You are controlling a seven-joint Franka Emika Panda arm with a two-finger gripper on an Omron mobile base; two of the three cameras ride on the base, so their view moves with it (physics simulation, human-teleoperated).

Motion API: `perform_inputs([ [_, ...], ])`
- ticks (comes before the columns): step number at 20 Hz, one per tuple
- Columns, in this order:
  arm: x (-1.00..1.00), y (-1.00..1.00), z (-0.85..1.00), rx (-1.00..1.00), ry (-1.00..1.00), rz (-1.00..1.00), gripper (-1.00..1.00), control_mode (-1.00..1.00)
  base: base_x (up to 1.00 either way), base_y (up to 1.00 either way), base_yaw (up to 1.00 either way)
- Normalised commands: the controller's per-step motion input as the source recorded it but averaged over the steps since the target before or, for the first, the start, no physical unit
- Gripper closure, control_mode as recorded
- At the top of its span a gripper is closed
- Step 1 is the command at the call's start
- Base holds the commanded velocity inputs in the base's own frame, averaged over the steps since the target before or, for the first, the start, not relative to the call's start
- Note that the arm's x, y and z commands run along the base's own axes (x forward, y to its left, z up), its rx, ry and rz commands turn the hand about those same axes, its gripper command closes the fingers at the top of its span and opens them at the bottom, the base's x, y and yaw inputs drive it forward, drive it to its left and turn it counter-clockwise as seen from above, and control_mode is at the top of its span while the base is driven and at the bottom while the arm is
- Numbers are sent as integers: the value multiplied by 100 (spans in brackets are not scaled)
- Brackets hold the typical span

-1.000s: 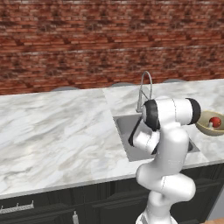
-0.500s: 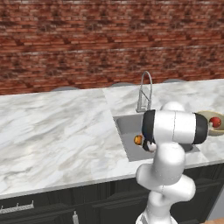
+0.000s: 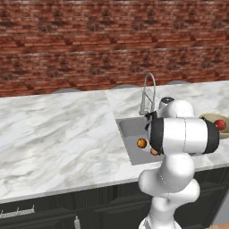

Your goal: There is a mixed pile of frozen fruits and vegetables on the counter. Locate all the frozen vegetables and place the items in a bowl on the counter. Take all the frozen fruits and defrost them in a running sink.

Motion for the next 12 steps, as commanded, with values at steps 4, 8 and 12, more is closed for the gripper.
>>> perform_inputs([
  [4,11,0,77,16,18,-4,-100,-100,0,0,0],
  [8,-15,0,68,13,12,-9,-100,-100,0,0,0],
  [12,-31,3,96,14,8,-8,-100,-100,0,0,0],
])
